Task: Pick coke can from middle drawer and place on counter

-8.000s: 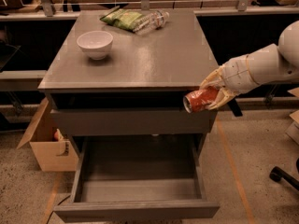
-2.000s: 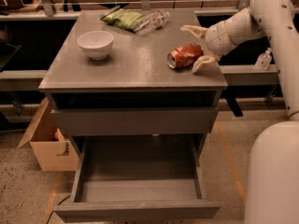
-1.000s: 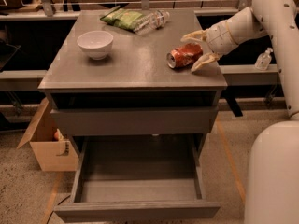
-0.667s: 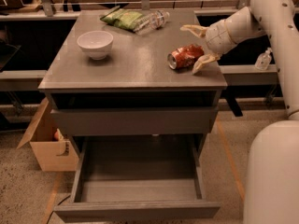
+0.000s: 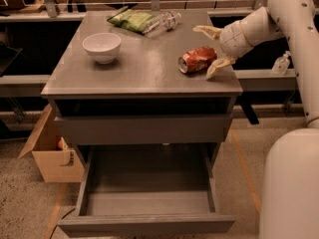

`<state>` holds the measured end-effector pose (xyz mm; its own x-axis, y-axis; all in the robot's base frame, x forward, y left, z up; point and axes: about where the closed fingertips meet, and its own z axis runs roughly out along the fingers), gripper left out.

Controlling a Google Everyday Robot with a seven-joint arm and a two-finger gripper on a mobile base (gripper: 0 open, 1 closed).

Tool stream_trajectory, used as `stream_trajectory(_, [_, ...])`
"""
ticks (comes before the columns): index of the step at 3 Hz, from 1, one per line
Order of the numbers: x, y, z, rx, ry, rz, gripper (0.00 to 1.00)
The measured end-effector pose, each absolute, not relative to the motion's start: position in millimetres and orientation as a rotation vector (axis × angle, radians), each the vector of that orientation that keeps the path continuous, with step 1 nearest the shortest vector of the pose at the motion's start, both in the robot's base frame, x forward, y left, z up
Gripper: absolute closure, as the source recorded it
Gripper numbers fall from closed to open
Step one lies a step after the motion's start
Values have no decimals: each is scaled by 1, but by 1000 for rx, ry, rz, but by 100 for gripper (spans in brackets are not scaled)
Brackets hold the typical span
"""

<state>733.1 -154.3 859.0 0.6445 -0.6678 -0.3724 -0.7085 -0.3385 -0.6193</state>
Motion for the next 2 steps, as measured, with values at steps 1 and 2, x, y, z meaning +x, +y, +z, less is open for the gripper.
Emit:
stream_trajectory(1, [733, -154, 859, -2076, 1069, 66, 0])
stream_trajectory(2, [733, -154, 859, -2076, 1069, 66, 0])
